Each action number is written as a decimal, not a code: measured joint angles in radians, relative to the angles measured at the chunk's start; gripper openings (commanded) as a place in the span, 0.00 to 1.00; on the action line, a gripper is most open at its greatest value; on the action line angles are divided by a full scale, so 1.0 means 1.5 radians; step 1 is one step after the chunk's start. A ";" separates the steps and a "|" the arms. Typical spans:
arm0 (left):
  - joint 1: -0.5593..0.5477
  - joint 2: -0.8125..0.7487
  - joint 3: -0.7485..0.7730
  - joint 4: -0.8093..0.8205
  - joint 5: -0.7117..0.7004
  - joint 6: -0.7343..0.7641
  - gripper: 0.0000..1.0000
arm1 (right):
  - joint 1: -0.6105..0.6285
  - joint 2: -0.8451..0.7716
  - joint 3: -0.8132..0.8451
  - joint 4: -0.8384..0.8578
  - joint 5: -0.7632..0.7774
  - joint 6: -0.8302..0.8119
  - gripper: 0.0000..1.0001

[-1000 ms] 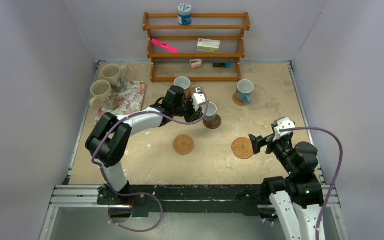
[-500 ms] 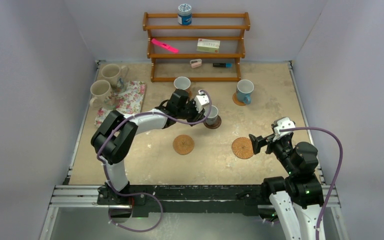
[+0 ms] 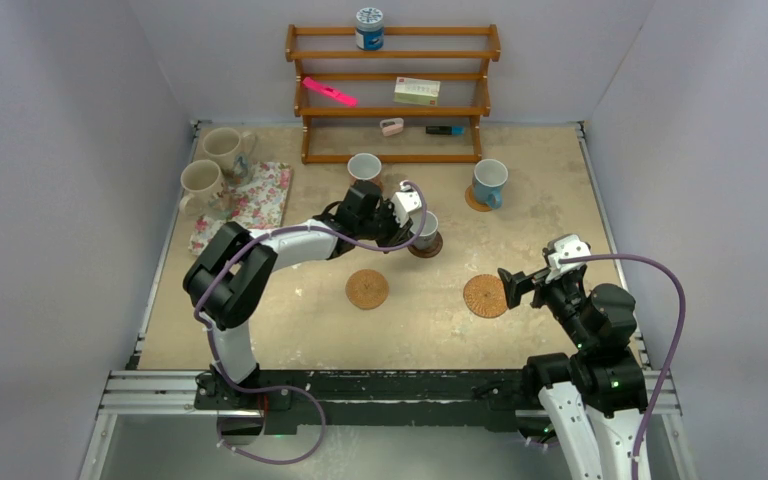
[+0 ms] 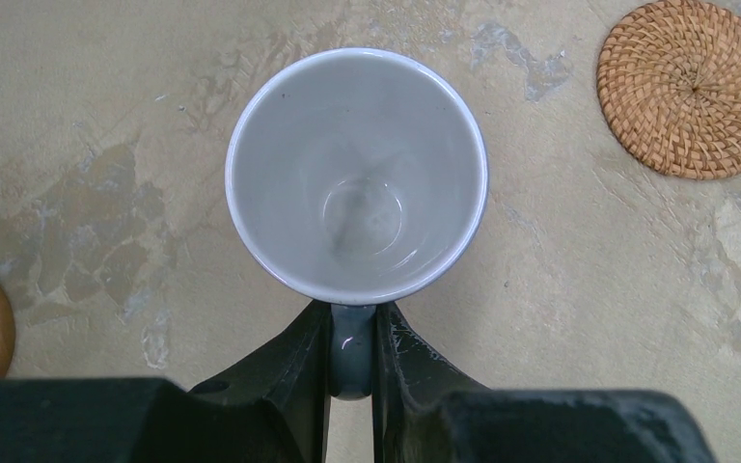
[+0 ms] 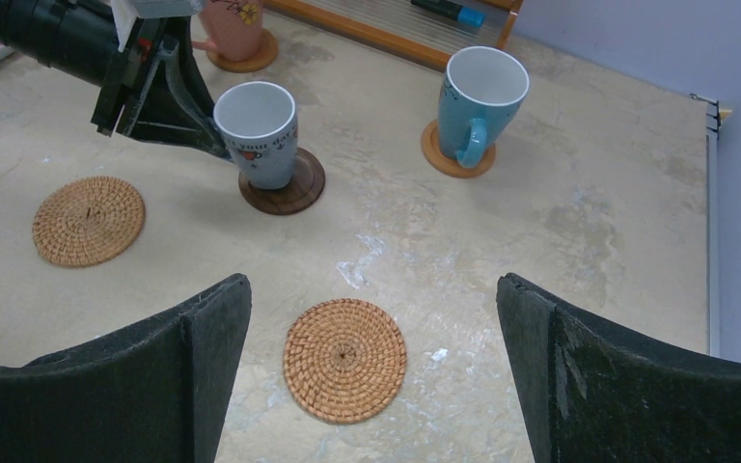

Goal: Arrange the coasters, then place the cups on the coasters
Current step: Place the cup on the coaster.

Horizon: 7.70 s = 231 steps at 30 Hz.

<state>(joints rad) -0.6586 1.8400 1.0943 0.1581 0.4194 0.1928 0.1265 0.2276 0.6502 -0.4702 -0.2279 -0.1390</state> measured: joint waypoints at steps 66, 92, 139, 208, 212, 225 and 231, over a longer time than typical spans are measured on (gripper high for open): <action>-0.011 0.037 0.043 -0.033 -0.027 0.006 0.16 | 0.000 0.000 0.000 0.000 0.000 0.000 0.99; -0.011 0.038 0.066 -0.052 -0.015 0.008 0.28 | 0.000 0.000 0.000 -0.002 0.000 -0.001 0.99; -0.011 0.035 0.066 -0.077 0.000 0.024 0.25 | 0.000 0.000 0.000 -0.002 0.000 -0.002 0.99; -0.011 -0.055 0.066 -0.139 0.036 0.059 0.30 | 0.000 0.000 0.000 -0.002 -0.002 -0.003 0.99; -0.011 -0.062 0.061 -0.133 0.038 0.058 0.30 | 0.000 0.000 0.000 -0.002 -0.002 -0.003 0.99; -0.011 -0.129 0.001 -0.057 0.043 0.044 0.28 | 0.000 0.000 0.000 -0.002 -0.002 -0.003 0.99; -0.010 -0.155 -0.037 0.001 0.041 0.018 0.36 | 0.000 0.000 0.000 -0.002 -0.002 -0.003 0.99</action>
<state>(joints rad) -0.6735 1.6077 1.0393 0.1596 0.4812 0.2203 0.1265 0.2272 0.6502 -0.4732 -0.2306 -0.1432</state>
